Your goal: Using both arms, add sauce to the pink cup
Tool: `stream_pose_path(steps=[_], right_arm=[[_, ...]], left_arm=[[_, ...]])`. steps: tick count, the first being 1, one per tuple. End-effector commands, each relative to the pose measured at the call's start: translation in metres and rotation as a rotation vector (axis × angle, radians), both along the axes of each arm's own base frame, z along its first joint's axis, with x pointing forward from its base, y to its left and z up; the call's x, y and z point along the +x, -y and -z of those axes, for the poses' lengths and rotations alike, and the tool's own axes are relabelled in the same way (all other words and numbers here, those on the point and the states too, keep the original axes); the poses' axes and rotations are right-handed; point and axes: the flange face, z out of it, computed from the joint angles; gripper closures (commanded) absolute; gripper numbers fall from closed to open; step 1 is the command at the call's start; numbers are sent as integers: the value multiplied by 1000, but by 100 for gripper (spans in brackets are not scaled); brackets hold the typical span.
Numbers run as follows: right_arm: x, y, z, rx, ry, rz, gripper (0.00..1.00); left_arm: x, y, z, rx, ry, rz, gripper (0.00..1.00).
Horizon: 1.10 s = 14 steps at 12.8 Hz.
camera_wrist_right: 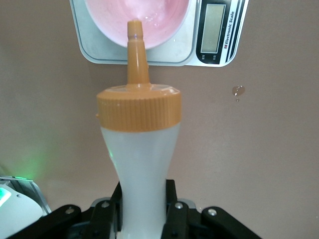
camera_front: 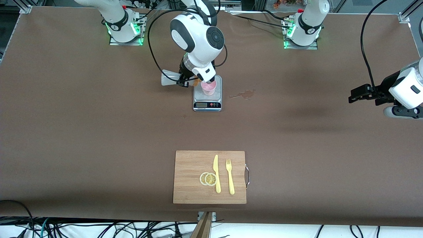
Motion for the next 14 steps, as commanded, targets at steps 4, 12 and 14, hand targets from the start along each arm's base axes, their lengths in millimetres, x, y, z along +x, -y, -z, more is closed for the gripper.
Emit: stream_pose_path(steps=[4,12,14], right_arm=[[7,8,-4,19,8,42,83],[14,72,-10,335,-36,154,83],[44,110,-28,488,-121,146,83]], left_arm=[[3,-2,-4,12,1,3,0],[3,-2,-4,12,1,2,0],[3,-2,-4,12,1,3,0]])
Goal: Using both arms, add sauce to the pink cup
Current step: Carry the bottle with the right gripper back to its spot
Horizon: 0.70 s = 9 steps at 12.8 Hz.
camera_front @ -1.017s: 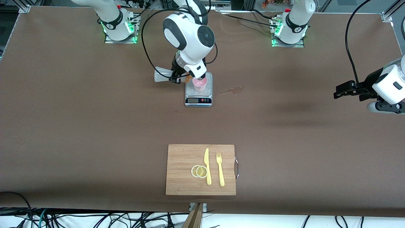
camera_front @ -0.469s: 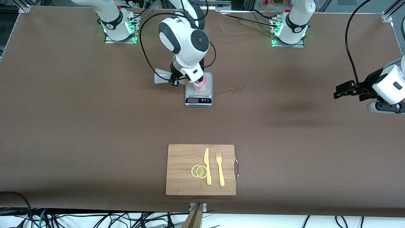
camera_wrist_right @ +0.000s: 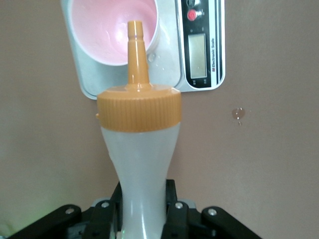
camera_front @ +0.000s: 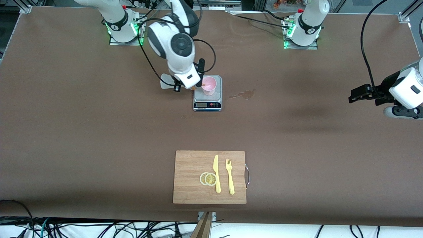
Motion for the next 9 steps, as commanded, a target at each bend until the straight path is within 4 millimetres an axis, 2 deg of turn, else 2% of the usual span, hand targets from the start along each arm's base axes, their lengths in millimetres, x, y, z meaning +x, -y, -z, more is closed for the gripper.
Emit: stream_pose_path(steps=[1,3,5,6,9], right_arm=[[29,63,-33,231,-78,-19,82],[55,109,-44,379,-131,-19,82],[70,146,-49,530,-169,-40,82],[79,171,-50,594,-181,-23,82],[95,239,-40,801,-223,-2,82]], left_arm=[[3,-2,-5,12,2,2,0],[3,0,-5,12,2,5,0],[3,0,-5,12,2,5,0],[3,0,-5,12,2,5,0],[3,-1,-5,12,2,4,0]])
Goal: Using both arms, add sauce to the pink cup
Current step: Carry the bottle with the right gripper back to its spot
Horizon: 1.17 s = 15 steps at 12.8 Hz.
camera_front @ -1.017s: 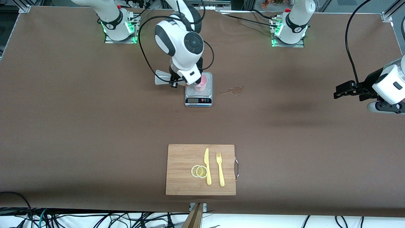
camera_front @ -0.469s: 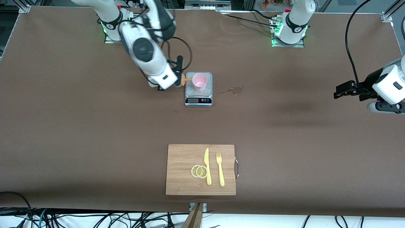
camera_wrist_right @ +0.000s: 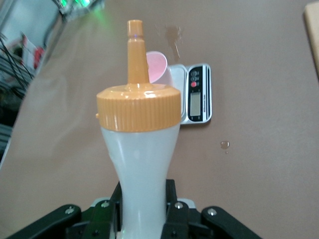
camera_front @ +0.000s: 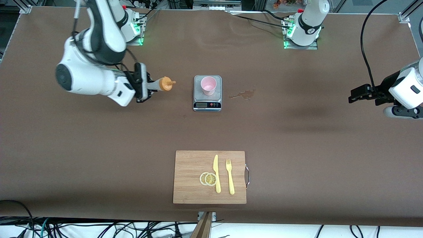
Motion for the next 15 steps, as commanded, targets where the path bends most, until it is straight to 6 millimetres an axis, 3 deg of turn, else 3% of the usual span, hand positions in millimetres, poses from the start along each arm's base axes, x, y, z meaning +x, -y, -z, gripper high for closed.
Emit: stream_pose_path(steps=[1,4,8,11,15], right_arm=[[8,55,19,182,-28,4,82],[14,109,76,356,-26,-33,82],[13,154,160,553,30,-76,82],[15,172,204,665,74,-125,80],[8,204,244,742,69,-87,75]], left_arm=[[3,0,-5,12,2,5,0],[3,0,-5,12,2,5,0],[3,0,-5,12,2,6,0],[3,0,-5,12,2,6,0],[3,0,-5,12,2,6,0]])
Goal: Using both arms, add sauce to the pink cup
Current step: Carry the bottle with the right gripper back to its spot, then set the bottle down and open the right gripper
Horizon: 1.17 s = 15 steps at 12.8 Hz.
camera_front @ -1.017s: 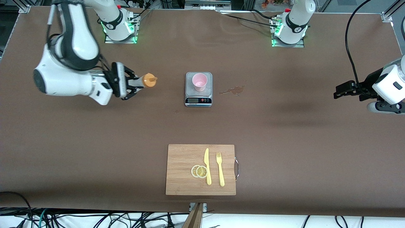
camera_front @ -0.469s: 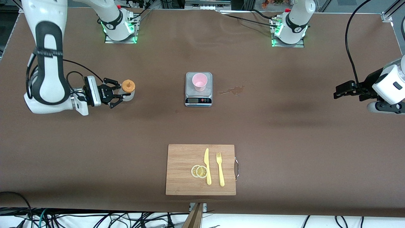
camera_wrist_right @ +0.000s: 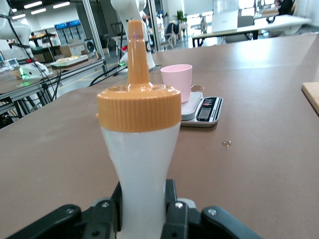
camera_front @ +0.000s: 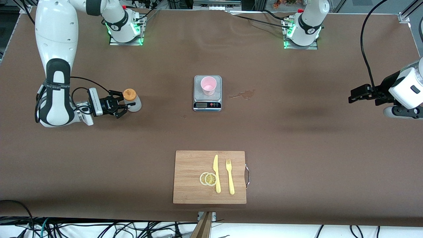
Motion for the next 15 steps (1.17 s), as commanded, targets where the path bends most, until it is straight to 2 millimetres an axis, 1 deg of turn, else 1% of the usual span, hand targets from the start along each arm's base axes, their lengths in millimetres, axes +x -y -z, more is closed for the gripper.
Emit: stream_pose_path(steps=[1,2,3,4,5,6,7,8,10,11,12,13,15], right_arm=[[4,14,20,71,4,-1,61],[4,15,21,71,3,-1,13],[4,15,18,71,-1,-12,0],[9,14,11,84,7,-27,0],[16,23,4,74,14,-30,0],[25,35,-6,36,17,-55,0],[31,43,-15,-6,8,-89,0],[30,57,-20,-40,-14,-88,0],[38,95,-41,-128,-32,-75,0],[41,114,-55,-186,-64,-56,0],[41,127,-68,-231,-119,-39,0],[42,139,-85,-292,-162,-15,0],[48,149,-117,-375,-246,59,0]], left_arm=[[3,0,-5,13,2,6,0],[3,0,-5,13,2,6,0],[3,0,-5,13,2,6,0],[3,0,-5,13,2,6,0],[3,1,-5,13,2,6,0],[3,1,-5,16,2,6,0],[3,1,-5,17,2,9,0],[3,1,-5,17,2,9,0],[3,1,-5,17,2,7,0],[3,1,-5,17,2,7,0],[3,-1,-5,19,2,8,0],[3,-1,-5,19,2,8,0],[3,0,-5,19,3,9,0]])
